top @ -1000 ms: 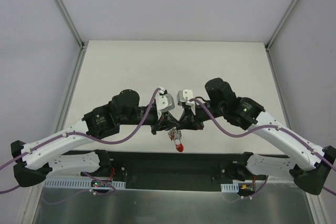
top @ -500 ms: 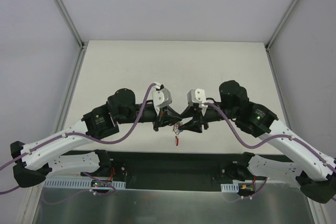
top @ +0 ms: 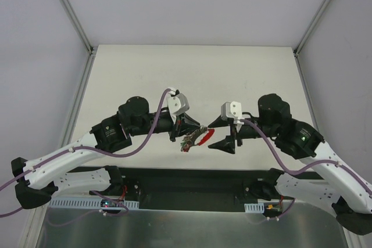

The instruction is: Remove the keys from the keyring

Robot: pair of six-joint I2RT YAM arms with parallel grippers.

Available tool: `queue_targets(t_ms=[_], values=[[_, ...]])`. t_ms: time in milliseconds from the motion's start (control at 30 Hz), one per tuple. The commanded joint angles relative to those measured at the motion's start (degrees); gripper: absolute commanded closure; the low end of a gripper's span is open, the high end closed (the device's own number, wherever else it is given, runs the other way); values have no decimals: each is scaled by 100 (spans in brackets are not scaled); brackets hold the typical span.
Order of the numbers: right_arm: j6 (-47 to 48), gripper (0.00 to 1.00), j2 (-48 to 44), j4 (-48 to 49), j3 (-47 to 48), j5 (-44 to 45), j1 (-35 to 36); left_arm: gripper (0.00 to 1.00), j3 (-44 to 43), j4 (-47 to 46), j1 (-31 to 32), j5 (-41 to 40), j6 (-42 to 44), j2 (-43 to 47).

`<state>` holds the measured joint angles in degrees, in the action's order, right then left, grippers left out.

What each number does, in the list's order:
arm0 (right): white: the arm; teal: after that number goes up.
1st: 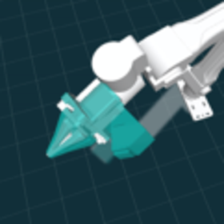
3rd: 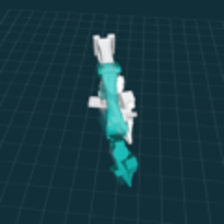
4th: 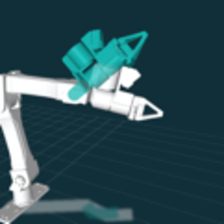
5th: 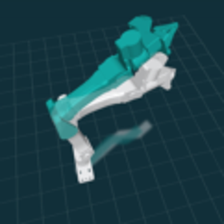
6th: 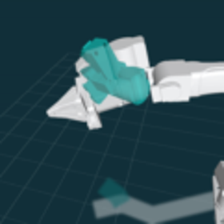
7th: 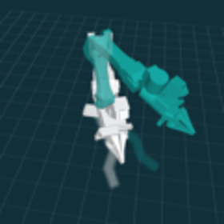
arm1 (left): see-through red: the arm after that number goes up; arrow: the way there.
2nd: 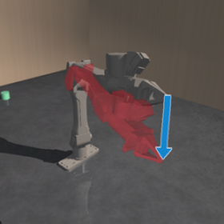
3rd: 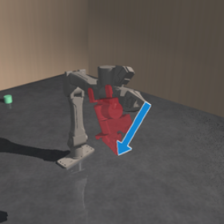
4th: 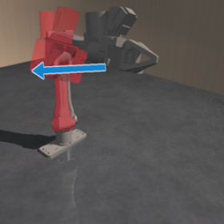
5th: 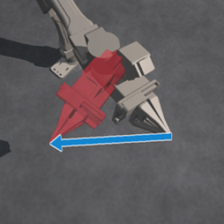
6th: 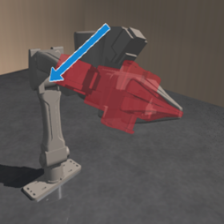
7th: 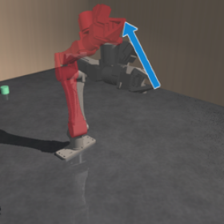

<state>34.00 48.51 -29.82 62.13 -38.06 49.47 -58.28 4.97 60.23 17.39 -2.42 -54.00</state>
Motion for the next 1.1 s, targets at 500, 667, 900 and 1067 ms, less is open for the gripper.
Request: queue_targets(t_ms=[500, 667, 900, 1067], values=[[-1466, 51, -800, 2128, -939, 1565, 335, 100, -271, -409, -152, -429, -286, -5], [-1361, 58, -571, 2463, -1027, 1986, 572, 100, -298, -445, -160, -359, -321, -32], [-1554, 69, -317, 3156, -1238, 2452, 791, 100, -298, -480, -160, -333, -391, 3], [-1642, 76, -246, 3308, -1370, 2952, 1073, 100, -263, -620, -169, -332, -435, 30]])
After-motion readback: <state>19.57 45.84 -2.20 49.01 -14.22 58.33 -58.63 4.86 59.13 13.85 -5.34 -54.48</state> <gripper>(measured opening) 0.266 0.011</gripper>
